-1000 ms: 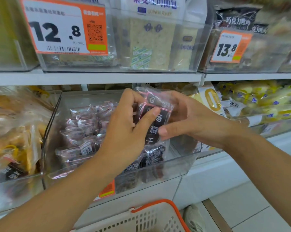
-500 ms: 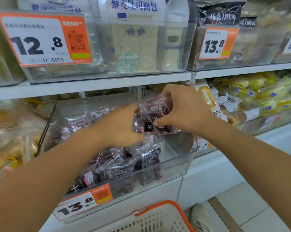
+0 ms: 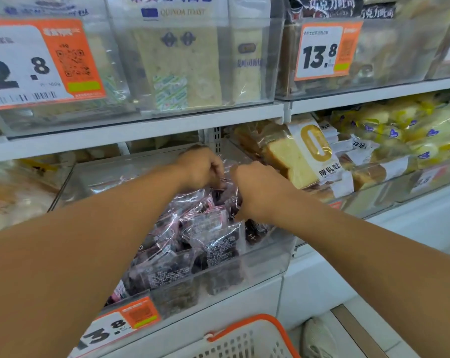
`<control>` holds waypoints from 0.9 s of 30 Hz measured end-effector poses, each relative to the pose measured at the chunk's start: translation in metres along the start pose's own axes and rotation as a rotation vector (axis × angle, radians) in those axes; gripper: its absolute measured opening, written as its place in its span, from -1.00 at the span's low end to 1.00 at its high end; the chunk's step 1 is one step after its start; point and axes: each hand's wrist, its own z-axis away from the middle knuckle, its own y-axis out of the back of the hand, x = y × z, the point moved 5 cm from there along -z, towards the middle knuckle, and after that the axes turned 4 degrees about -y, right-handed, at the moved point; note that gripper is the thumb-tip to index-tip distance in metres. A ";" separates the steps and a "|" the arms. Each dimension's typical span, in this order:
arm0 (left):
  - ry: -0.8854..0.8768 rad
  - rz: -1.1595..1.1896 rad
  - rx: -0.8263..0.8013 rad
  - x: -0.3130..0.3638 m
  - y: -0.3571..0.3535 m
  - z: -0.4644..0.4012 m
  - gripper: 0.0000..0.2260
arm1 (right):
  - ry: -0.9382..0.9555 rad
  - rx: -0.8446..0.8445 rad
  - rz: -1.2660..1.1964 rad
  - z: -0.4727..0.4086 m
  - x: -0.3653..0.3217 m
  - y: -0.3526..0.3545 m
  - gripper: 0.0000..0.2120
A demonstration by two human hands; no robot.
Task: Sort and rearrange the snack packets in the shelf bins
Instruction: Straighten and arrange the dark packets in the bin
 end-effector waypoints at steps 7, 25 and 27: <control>0.157 0.020 0.141 -0.012 0.004 0.005 -0.82 | 0.000 -0.095 -0.250 -0.014 0.002 -0.008 -0.53; 0.306 0.137 0.179 -0.008 0.007 0.026 -0.82 | 0.002 -0.071 -0.150 -0.006 0.000 0.013 -0.29; 0.321 0.211 0.149 -0.008 0.011 0.025 -0.87 | 0.006 -0.031 -0.240 -0.005 0.006 0.013 -0.32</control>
